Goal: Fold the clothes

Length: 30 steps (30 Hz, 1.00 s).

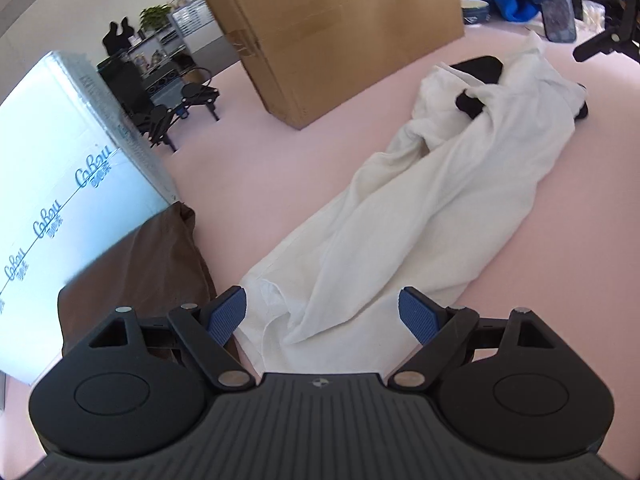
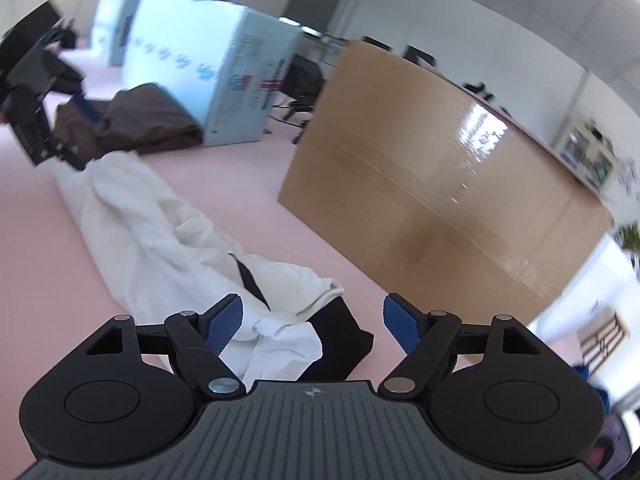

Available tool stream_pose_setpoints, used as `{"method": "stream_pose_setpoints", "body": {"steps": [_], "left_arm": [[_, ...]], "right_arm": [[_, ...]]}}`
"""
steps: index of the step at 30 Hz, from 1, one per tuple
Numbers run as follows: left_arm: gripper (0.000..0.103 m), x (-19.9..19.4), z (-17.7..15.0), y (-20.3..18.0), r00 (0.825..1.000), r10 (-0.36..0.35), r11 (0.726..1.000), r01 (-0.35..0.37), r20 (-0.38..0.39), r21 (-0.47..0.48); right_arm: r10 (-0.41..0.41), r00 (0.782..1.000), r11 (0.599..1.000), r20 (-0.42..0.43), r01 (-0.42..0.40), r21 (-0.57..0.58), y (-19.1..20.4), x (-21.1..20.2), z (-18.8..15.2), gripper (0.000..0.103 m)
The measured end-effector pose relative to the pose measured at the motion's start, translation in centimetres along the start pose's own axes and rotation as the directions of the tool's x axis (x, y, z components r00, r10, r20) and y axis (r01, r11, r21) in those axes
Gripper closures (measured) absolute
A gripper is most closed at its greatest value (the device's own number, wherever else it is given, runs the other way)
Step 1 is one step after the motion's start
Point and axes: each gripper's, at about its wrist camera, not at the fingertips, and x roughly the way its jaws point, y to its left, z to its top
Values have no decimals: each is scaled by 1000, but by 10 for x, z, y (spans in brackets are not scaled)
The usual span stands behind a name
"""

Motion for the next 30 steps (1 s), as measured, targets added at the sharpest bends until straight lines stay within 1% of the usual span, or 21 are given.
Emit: {"method": "stream_pose_setpoints", "body": {"steps": [1,2,3,4,5,6,7,9,10,11,12,14,16,19,22,23,25,28,30], "left_arm": [[21,3,1,-2,1000,2,1000,-1,-9,27],[21,6,2,-3,1000,3,999,-2,-16,50],[21,9,3,-3,1000,-2,998,4,-19,58],[21,12,4,-2,1000,-19,998,20,-22,59],[25,14,5,0,999,-36,998,37,-26,50],[33,18,7,3,997,-69,997,70,-36,29],[38,21,8,4,996,-82,996,83,-38,20],[54,25,8,4,993,-111,994,111,-40,14],[57,28,8,2,992,-118,993,119,-44,14],[64,31,7,2,991,-123,992,124,-55,15],[68,35,7,1,990,-125,992,126,-68,15],[68,42,7,2,991,-94,995,96,-93,14],[66,42,7,4,994,-66,998,67,-91,15],[66,35,6,5,996,-47,998,49,-78,28],[66,34,5,9,995,-13,999,16,-99,31],[64,34,4,12,994,-5,1000,7,-110,23],[60,38,3,18,990,-16,1000,14,-142,-13],[60,45,1,21,984,-43,998,36,-174,-44],[61,50,2,18,983,-51,998,44,-177,-47]], "right_arm": [[46,999,997,-17,-46,-58,3,4,3,30],[90,995,989,-36,-93,-114,5,8,5,33],[81,995,982,-57,-90,-168,7,14,8,35],[87,993,976,-77,-100,-191,7,19,9,37],[93,991,971,-98,-113,-212,7,24,11,41],[99,988,965,-119,-125,-232,6,29,12,43],[105,985,958,-140,-138,-252,6,34,14,47],[109,981,954,-163,-149,-260,6,42,12,54],[110,979,952,-174,-154,-263,6,45,10,55],[112,976,951,-185,-159,-266,6,49,9,55],[113,974,949,-196,-165,-270,7,52,8,55],[109,969,947,-220,-169,-274,7,58,3,55],[98,968,943,-231,-164,-290,9,61,0,55],[102,969,942,-226,-167,-290,13,64,-2,55],[103,969,944,-224,-166,-286,13,64,-3,55],[103,969,945,-224,-165,-282,13,65,-3,55],[109,970,946,-219,-169,-276,13,67,-4,55],[118,972,944,-204,-173,-280,14,68,-5,55],[118,972,942,-202,-174,-288,15,69,-4,55]]}}
